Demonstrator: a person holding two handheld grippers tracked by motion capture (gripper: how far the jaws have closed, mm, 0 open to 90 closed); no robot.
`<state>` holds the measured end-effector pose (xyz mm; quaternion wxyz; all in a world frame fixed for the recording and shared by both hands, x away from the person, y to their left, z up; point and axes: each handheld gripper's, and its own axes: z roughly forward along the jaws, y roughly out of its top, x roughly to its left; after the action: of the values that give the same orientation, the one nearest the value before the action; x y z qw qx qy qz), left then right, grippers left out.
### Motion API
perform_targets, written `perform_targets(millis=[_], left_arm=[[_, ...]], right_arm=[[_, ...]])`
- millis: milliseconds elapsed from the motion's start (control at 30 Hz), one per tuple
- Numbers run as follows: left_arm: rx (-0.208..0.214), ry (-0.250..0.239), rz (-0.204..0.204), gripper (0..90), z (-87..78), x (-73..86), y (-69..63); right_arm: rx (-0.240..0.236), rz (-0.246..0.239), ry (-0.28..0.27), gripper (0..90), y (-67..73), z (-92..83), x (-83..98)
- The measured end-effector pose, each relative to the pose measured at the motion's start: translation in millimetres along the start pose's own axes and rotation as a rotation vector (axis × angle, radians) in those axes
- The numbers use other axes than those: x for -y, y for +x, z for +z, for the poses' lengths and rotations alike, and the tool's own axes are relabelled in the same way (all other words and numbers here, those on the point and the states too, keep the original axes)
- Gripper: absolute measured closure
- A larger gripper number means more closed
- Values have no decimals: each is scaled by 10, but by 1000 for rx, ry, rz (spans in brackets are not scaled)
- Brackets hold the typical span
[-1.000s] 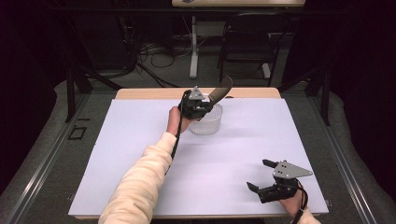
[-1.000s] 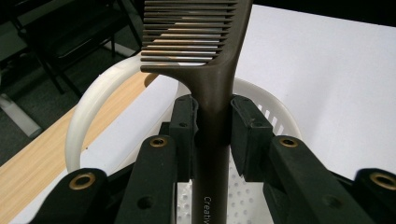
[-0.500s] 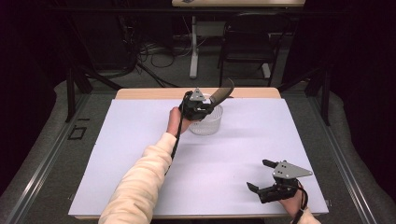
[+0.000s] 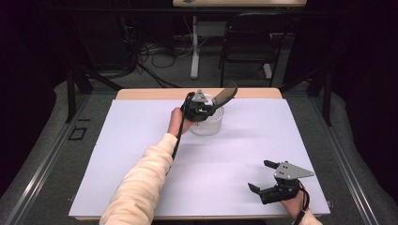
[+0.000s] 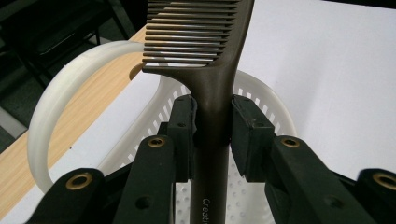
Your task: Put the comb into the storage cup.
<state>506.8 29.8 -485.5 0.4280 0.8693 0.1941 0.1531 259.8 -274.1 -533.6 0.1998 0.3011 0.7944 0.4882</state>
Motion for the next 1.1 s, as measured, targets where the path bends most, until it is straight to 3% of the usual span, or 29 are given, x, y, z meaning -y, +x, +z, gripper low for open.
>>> perform_targets(millis=[1100], left_arm=[[35,34,19,704,91,35,4]], right_arm=[[-2,1,0,0,0,-2,1]])
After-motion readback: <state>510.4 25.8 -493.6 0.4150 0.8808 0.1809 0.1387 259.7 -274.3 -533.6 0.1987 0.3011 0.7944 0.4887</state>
